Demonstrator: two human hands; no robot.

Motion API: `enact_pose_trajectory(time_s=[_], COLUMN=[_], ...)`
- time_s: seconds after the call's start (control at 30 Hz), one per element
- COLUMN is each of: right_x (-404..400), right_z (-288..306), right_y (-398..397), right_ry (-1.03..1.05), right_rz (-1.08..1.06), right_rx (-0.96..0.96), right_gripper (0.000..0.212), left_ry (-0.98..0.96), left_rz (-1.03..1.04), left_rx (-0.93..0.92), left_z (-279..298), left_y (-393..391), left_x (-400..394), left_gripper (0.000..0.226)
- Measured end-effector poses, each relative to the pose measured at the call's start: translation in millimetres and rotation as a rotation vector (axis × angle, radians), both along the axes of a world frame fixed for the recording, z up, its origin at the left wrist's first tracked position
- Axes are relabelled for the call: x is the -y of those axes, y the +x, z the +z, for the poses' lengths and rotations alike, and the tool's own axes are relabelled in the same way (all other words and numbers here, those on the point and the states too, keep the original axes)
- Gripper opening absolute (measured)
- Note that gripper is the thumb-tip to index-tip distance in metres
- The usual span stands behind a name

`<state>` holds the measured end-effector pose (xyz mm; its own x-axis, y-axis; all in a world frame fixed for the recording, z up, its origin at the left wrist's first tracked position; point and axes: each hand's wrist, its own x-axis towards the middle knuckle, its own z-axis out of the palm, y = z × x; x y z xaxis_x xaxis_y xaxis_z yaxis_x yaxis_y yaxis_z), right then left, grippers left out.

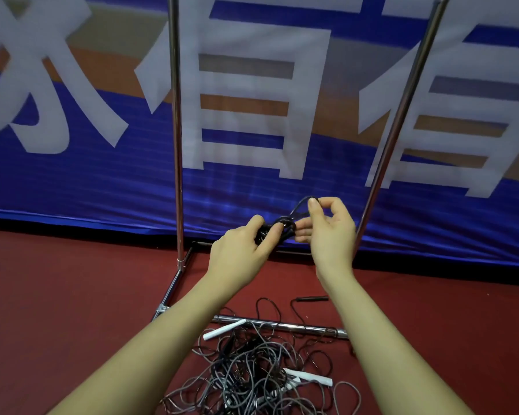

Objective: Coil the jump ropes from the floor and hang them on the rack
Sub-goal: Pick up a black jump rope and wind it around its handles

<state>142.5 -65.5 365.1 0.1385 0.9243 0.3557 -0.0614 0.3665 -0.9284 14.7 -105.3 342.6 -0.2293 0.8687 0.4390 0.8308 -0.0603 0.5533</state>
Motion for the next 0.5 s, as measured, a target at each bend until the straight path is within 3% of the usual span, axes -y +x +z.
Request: enact_pose_trajectory(time_s=[0.23, 0.5], right_x=[7, -21], right_z=[43, 105], right_y=[-22, -61], right_ry=[0.144, 0.217], right_rz=[-0.022, 0.042], right_rx=[0.117, 0.112], right_gripper=[0.016, 0.01], left_ry=[0.02, 0.085], left_rz=[0.005, 0.007], left_rx=[0.052, 0.098], left_z=[37, 95], left_y=[-15, -52], left_x=[14, -6], left_gripper=[0.042, 0.044])
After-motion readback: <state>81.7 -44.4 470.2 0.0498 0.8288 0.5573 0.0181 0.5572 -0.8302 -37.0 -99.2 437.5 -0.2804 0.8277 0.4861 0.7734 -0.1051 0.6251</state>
